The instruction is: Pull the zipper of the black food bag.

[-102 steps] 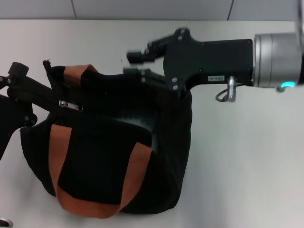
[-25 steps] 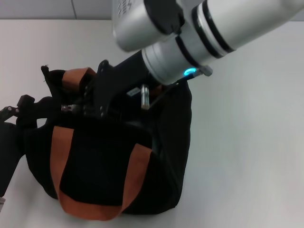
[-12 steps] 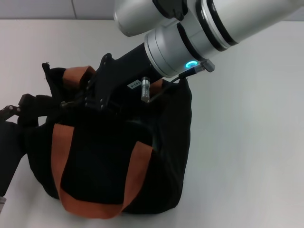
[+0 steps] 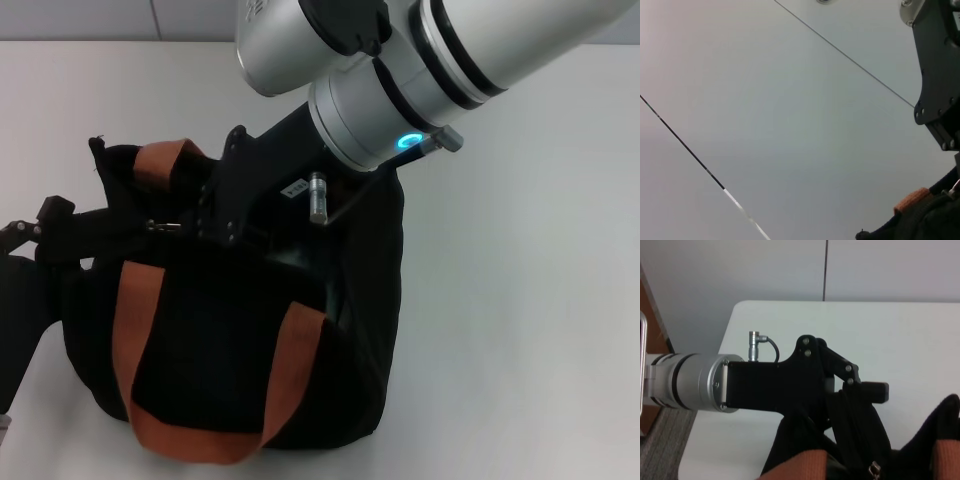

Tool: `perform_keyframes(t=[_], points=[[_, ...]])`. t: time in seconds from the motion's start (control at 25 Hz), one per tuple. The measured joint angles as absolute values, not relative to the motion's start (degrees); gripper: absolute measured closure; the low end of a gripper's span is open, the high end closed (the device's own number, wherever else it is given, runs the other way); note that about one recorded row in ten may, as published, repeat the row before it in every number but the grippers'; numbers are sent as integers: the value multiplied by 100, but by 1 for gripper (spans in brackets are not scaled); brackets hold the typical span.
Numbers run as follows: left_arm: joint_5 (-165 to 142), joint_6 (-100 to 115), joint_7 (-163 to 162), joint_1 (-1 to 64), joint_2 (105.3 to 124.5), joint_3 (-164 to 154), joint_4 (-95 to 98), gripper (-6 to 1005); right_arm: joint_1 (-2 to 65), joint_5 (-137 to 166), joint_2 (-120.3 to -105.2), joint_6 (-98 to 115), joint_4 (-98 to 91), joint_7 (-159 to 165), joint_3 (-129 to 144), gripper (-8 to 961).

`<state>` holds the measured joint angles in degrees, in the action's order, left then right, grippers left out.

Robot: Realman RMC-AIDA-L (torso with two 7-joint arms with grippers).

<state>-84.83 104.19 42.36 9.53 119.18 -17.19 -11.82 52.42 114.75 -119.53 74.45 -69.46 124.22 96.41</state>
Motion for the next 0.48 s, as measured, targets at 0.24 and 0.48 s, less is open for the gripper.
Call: perform_keyframes(t=[0.24,0.48], points=[[-8492,10396,4234,990,11918,-1689,-1187,992,4989,11722,-11951,7704,-7339,12615,9601,953],[-8435,10372,4201,1010,11918,-1663,-1206,991,4743,11767,-11947,7943,-7536,12690,9478,954]])
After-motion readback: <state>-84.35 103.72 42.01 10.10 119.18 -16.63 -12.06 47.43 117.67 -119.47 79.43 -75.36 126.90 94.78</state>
